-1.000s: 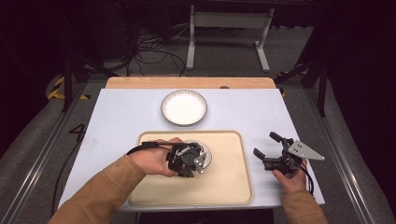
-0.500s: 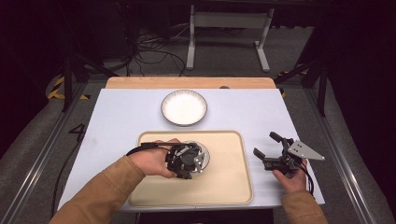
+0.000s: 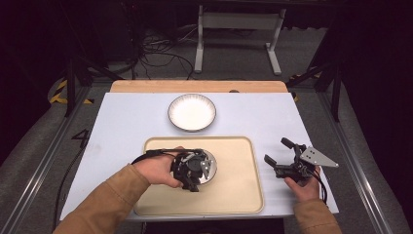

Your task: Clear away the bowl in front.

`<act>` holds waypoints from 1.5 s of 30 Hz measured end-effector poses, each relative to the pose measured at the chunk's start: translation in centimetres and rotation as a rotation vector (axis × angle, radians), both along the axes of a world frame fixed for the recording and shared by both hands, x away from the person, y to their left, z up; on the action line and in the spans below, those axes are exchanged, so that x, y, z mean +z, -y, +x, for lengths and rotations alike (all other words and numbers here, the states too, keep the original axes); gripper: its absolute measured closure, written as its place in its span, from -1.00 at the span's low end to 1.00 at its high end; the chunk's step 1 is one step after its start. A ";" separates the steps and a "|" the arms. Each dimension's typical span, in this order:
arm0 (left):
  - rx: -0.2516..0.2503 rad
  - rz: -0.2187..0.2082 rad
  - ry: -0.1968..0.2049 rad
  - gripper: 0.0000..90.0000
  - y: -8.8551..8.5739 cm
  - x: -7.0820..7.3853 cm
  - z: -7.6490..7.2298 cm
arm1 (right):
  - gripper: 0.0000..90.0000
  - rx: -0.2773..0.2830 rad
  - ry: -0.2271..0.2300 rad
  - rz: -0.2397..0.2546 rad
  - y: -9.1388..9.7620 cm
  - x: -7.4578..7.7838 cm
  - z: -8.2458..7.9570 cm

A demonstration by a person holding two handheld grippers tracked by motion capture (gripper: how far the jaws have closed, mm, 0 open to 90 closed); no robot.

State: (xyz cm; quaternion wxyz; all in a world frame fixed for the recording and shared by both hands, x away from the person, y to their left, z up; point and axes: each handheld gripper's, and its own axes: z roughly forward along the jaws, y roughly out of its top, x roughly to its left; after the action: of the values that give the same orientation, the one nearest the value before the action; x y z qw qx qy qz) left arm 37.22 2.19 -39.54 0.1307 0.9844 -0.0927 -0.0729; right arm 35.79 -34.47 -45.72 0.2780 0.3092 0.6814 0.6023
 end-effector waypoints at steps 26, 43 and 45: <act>0.274 -0.429 0.076 0.15 -5.5 2.9 -0.2 | -0.89 0.011 -0.016 0.003 0.0 0.0 0.2; 0.507 -0.706 0.151 -0.01 -10.8 3.0 -1.5 | -0.88 0.011 -0.025 0.011 0.1 0.0 0.3; 0.531 -0.735 0.187 -0.03 -11.4 2.9 -1.7 | -0.88 0.012 -0.025 0.012 0.1 0.0 0.3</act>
State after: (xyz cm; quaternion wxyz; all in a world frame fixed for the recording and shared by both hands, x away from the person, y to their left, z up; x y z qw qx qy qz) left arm 35.49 13.64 -36.59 0.4762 0.8649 0.1314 0.0897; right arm 36.07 -34.59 -45.68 0.2639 0.3142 0.6831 0.6042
